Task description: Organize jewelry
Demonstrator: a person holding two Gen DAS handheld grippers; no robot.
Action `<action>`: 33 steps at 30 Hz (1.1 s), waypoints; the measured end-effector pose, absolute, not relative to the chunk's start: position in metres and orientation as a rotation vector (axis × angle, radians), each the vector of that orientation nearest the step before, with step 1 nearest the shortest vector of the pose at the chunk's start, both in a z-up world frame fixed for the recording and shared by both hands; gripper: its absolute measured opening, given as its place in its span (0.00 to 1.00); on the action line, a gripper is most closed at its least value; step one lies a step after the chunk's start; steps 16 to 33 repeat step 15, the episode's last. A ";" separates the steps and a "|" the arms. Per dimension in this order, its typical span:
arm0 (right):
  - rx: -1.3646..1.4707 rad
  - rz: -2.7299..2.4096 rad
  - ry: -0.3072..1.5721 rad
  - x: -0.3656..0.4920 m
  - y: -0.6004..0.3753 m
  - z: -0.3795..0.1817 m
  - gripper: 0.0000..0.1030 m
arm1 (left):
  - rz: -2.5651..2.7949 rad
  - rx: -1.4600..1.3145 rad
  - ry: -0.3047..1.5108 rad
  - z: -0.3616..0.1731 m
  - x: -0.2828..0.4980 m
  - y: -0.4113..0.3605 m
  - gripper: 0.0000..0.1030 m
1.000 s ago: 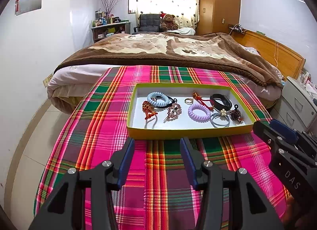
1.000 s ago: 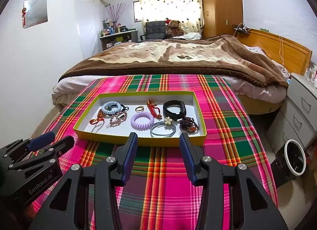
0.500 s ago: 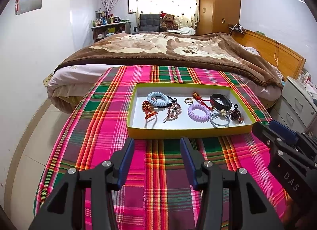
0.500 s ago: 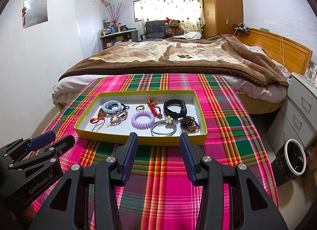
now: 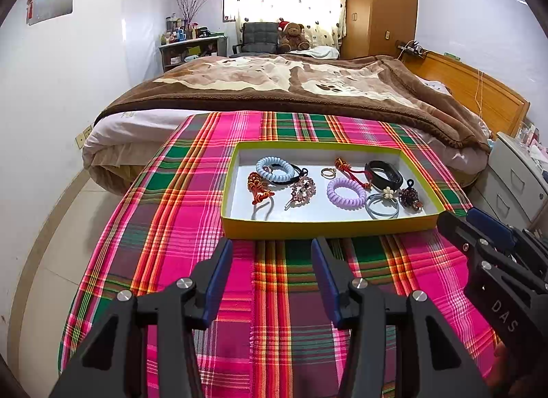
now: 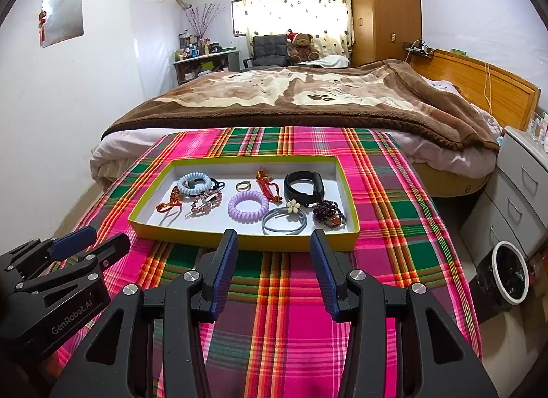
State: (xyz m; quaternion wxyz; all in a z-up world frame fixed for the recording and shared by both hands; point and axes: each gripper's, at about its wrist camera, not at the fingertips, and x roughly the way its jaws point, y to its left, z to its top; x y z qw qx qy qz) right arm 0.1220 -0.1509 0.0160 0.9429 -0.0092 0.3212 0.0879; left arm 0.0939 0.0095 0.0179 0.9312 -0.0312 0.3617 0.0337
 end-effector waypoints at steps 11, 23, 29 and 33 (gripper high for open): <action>-0.018 0.178 0.657 0.122 -0.151 0.015 0.43 | 0.068 -0.069 0.747 0.017 0.094 0.009 0.48; -0.017 0.178 0.658 0.123 -0.151 0.014 0.43 | 0.067 -0.073 0.749 0.017 0.094 0.010 0.48; -0.017 0.178 0.658 0.123 -0.151 0.014 0.43 | 0.067 -0.073 0.749 0.017 0.094 0.010 0.48; -0.017 0.178 0.658 0.123 -0.151 0.014 0.43 | 0.067 -0.073 0.749 0.017 0.094 0.010 0.48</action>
